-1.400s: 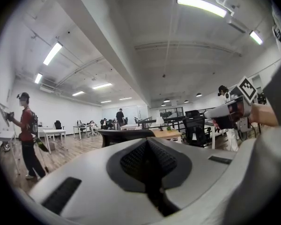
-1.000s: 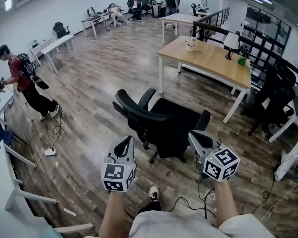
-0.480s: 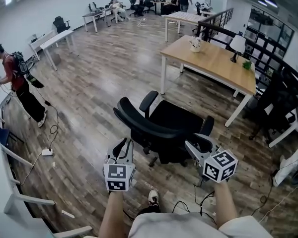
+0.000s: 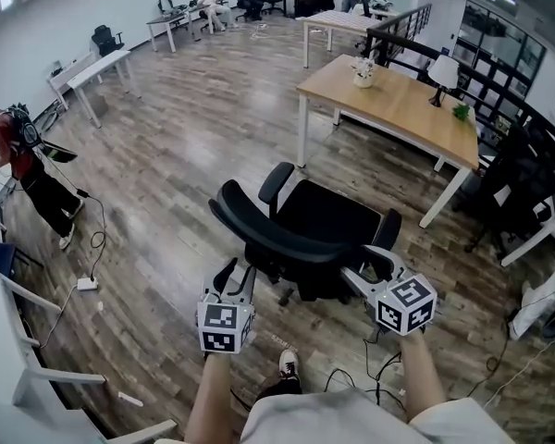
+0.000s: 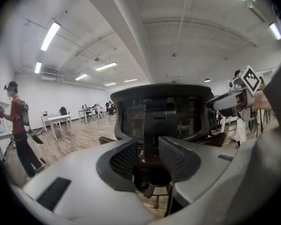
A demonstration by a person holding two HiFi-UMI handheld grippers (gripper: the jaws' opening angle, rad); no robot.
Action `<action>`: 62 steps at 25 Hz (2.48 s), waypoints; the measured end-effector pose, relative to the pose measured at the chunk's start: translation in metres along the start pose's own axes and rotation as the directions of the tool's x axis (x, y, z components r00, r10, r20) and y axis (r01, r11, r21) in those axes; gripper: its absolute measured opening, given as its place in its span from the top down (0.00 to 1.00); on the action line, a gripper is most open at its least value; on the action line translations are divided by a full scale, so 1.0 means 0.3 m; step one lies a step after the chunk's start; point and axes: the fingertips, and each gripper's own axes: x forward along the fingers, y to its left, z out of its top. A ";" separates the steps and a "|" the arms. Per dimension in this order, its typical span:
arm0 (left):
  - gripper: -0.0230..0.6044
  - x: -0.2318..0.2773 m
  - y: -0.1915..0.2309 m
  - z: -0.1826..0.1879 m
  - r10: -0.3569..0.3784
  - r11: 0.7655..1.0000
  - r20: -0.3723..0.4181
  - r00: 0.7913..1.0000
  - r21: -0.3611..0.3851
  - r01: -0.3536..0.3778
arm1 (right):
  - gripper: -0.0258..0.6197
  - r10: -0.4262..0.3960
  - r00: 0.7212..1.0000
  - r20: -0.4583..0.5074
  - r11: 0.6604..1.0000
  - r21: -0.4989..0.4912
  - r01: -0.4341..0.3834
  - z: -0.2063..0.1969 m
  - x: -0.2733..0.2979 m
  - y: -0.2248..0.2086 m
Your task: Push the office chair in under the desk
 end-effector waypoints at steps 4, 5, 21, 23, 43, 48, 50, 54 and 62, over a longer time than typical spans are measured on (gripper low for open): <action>0.68 0.027 0.011 -0.017 -0.017 1.000 -0.018 1.000 -0.011 0.017 | 0.50 0.015 1.000 -0.009 0.999 -0.044 -0.015 -0.001 0.029 -0.010; 0.68 0.033 0.013 -0.022 -0.024 1.000 -0.022 0.999 -0.011 0.023 | 0.50 0.023 1.000 -0.012 0.998 -0.050 -0.024 -0.002 0.036 -0.011; 0.74 0.160 -0.014 -0.029 -0.153 0.987 -0.011 0.988 -0.042 0.153 | 0.56 0.123 0.992 -0.033 0.990 -0.060 -0.125 -0.034 0.164 -0.004; 0.83 0.176 -0.019 -0.021 -0.164 0.986 -0.010 0.986 -0.036 0.163 | 0.63 0.134 0.991 -0.027 0.986 -0.100 -0.136 -0.033 0.167 0.005; 0.85 0.226 0.001 0.003 -0.207 0.978 0.001 0.978 -0.022 0.207 | 0.65 0.086 0.996 -0.022 0.988 -0.128 -0.088 -0.023 0.200 -0.014; 0.85 0.247 0.015 0.013 -0.213 0.977 0.002 0.977 -0.018 0.213 | 0.65 0.059 0.998 -0.026 0.992 -0.114 -0.062 -0.011 0.217 -0.027; 0.85 0.260 0.012 0.014 -0.220 0.975 0.002 0.975 -0.016 0.220 | 0.65 0.054 0.998 -0.031 0.993 -0.107 -0.057 -0.012 0.222 -0.040; 0.85 0.294 0.010 0.023 -0.242 0.970 0.009 0.970 -0.003 0.242 | 0.65 0.049 0.998 -0.029 0.993 -0.103 -0.052 -0.005 0.236 -0.068; 0.85 0.404 -0.006 0.061 -0.255 0.967 0.003 0.967 -0.001 0.255 | 0.65 0.021 1.000 -0.022 0.994 -0.104 -0.023 0.014 0.267 -0.176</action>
